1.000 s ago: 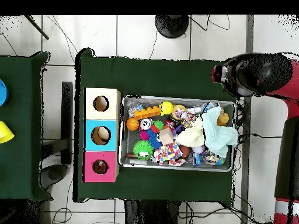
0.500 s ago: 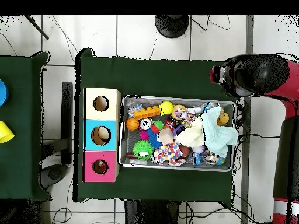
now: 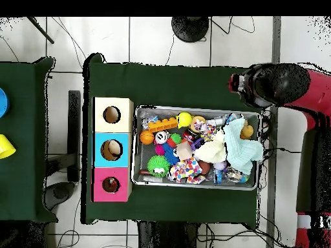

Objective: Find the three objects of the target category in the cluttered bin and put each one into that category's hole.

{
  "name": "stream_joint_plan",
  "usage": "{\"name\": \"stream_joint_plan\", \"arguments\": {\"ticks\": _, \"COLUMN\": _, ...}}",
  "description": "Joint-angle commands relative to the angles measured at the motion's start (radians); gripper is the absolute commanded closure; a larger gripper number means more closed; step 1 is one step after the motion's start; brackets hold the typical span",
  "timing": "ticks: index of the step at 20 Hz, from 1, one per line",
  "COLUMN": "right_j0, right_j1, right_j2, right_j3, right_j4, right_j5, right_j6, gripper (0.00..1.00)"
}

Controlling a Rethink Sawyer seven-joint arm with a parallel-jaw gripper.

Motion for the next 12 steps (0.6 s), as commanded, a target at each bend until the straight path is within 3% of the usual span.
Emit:
{"name": "stream_joint_plan", "arguments": {"ticks": 1, "right_j0": 0.022, "right_j1": 0.082, "right_j2": -0.029, "right_j3": 0.032, "right_j4": -0.08, "right_j5": -0.071, "right_j6": -0.115, "gripper": 0.0}}
{"name": "stream_joint_plan", "arguments": {"ticks": 12, "right_j0": 0.025, "right_j1": 0.139, "right_j2": -0.022, "right_j3": 0.001, "right_j4": -0.076, "right_j5": -0.119, "right_j6": -0.122, "gripper": 0.0}}
